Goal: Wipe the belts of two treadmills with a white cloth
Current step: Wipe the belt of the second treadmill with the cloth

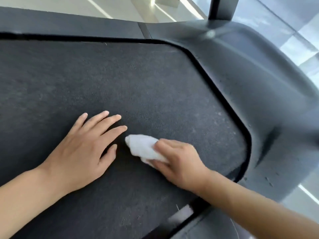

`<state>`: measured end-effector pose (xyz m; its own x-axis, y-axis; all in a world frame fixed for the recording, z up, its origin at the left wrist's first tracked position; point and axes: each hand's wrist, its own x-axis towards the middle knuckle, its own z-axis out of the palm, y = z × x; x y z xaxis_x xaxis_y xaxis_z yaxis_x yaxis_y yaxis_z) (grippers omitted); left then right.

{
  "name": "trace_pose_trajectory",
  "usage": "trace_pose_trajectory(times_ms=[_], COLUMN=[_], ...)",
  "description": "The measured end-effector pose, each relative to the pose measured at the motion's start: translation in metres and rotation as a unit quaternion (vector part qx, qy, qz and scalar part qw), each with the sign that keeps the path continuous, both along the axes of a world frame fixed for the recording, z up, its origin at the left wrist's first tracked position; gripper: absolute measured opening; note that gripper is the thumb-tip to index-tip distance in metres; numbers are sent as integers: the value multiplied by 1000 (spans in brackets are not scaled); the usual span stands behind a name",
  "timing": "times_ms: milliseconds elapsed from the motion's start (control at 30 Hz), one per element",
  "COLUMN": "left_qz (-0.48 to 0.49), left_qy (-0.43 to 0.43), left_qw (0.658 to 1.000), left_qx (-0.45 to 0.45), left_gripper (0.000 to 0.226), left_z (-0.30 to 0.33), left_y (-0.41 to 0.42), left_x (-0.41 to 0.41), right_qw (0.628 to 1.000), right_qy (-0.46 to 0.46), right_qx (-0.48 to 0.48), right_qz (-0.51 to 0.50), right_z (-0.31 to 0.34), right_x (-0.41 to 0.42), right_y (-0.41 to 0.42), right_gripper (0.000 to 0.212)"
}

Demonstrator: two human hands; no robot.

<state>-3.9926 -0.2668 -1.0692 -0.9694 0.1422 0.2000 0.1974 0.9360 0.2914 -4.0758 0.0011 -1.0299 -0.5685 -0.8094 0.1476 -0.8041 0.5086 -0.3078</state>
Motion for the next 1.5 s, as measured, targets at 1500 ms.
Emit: trace_pose_trajectory(times_ms=[1500], left_qz=[3], left_qy=[10], left_qw=[999], left_qx=[37], left_gripper=[46], left_z=[-6], left_y=[8], left_x=[-4], right_qw=[894], right_qy=[84], right_qx=[70], right_qz=[-435], right_z=[8], right_x=[-109], right_y=[98], right_gripper=[45])
